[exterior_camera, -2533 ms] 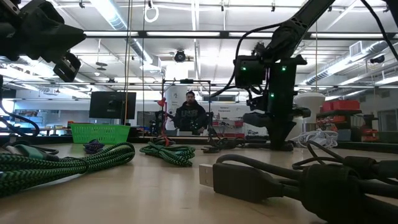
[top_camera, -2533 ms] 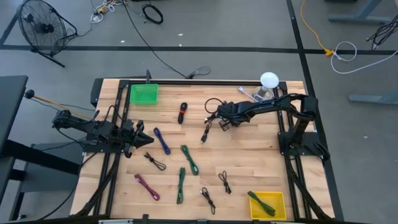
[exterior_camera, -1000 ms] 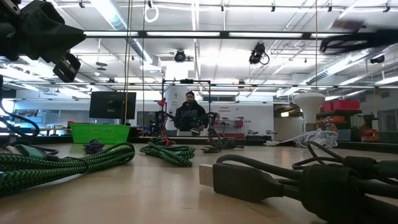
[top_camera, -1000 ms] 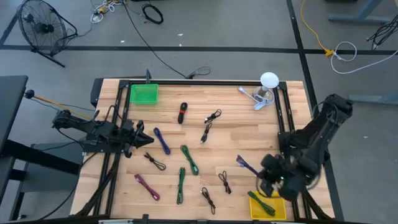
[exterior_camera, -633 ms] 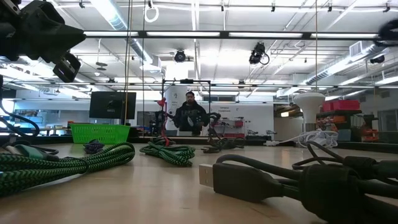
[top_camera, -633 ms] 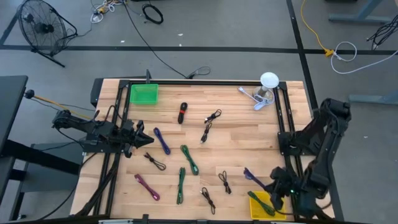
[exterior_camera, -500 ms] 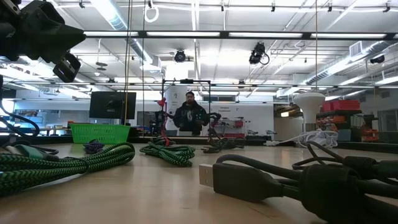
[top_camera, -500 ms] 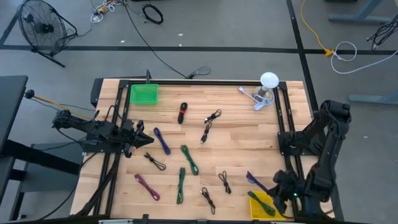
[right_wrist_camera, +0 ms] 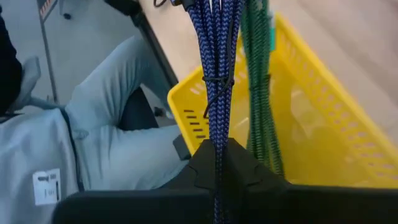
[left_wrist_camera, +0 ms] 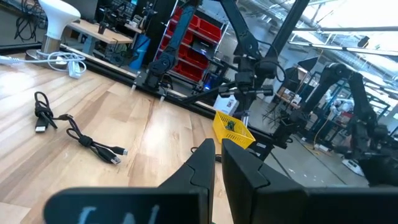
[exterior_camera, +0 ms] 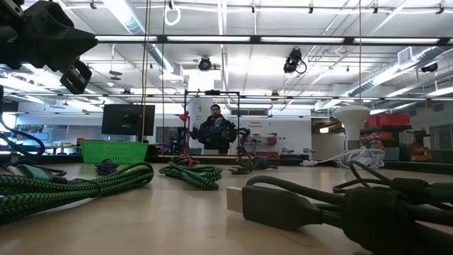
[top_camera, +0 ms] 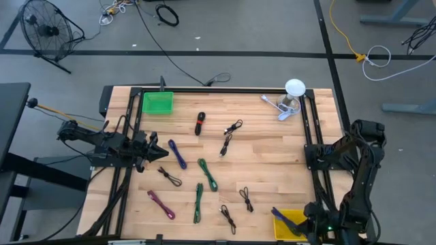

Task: Pick & Place USB Port
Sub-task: Put the blue charger cable into the yellow bin

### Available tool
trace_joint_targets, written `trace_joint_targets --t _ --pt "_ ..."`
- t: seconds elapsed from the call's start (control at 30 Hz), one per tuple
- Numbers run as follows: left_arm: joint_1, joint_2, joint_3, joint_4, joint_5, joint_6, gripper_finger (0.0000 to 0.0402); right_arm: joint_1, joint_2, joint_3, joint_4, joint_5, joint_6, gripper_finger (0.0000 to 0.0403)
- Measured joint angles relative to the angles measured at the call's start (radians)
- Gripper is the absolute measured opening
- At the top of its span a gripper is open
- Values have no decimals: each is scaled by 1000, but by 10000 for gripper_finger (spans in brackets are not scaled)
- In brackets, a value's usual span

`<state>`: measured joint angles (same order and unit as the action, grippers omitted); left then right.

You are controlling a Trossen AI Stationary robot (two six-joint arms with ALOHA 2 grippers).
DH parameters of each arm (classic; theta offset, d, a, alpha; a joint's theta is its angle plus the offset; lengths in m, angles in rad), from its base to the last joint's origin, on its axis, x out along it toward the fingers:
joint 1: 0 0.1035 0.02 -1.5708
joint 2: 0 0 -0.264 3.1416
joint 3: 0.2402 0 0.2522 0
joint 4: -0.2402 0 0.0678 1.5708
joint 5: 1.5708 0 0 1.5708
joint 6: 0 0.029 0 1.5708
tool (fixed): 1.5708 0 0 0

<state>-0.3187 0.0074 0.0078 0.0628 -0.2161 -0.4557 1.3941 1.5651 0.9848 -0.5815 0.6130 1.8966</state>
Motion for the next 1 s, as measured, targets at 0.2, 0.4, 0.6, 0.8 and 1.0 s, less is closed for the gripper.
trace_joint_targets --t 0.2,0.4,0.6,0.8,1.0 --pt "0 38 0 0 0 -10 32 5 30 1 26 54 -20 6" --pt "0 115 0 1 0 -39 32 7 65 1 85 32 -53 7" --pt "0 169 0 32 -2 -59 32 7 75 2 80 22 -49 6" --pt "0 179 0 49 -2 -60 32 7 77 2 53 26 -47 6" --pt "0 179 0 51 -1 -60 32 5 78 2 11 13 -3 8"
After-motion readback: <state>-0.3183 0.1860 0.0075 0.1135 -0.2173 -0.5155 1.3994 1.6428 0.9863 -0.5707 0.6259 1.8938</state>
